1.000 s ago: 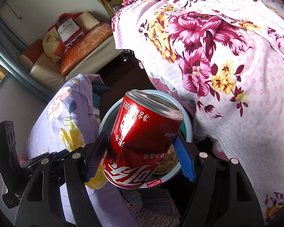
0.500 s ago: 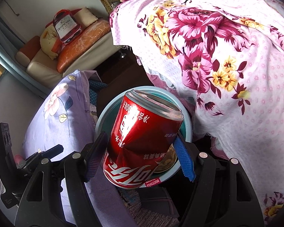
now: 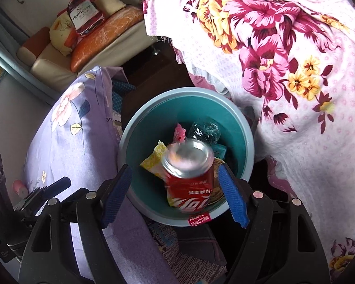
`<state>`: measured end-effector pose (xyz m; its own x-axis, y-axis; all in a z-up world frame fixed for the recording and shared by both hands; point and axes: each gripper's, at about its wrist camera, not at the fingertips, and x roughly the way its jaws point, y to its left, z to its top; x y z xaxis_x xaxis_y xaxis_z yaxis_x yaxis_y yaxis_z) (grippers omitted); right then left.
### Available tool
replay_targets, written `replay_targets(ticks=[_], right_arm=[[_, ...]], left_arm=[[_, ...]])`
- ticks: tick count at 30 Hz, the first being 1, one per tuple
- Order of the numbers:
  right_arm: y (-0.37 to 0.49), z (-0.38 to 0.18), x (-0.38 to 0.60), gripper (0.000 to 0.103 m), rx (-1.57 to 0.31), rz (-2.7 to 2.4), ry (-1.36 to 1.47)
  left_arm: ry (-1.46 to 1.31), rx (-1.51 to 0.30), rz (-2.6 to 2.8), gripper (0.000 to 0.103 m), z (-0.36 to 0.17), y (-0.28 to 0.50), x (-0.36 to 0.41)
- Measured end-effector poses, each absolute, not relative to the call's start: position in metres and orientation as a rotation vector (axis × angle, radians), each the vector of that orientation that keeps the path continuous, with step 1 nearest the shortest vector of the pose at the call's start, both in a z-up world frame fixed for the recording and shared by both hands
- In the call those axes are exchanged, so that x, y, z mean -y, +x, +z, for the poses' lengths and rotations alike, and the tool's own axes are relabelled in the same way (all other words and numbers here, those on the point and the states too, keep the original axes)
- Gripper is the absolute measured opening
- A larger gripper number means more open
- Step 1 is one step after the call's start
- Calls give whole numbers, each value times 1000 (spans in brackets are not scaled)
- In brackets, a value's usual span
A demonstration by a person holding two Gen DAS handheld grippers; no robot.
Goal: Collect trash
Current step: 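Open the left gripper to drop the tissue, then open the right to drop the can, then move both open grippers back over the table toward the white face mask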
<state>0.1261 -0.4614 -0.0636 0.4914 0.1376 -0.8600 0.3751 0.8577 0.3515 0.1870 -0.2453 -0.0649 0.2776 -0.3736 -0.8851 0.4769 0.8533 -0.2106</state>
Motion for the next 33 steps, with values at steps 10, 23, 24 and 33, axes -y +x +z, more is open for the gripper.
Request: replay_targets(ticks=[10,23,24,33], right_arm=[[125,-58,441,75,-1085,-135,530],[127,-41,355,78,-1134,-2,449],[127,-40,345,78,-1141,9,437],[125,-30,253,78,-1184,147,331]], left_arm=[[69,-1148,-550,83,-58,177,215],[-12,-1083,-441,92,-35,147,115],[-17,-1078,-431,92,-33,144,105],[-25,-1060,-300,92,-33,107,-5]])
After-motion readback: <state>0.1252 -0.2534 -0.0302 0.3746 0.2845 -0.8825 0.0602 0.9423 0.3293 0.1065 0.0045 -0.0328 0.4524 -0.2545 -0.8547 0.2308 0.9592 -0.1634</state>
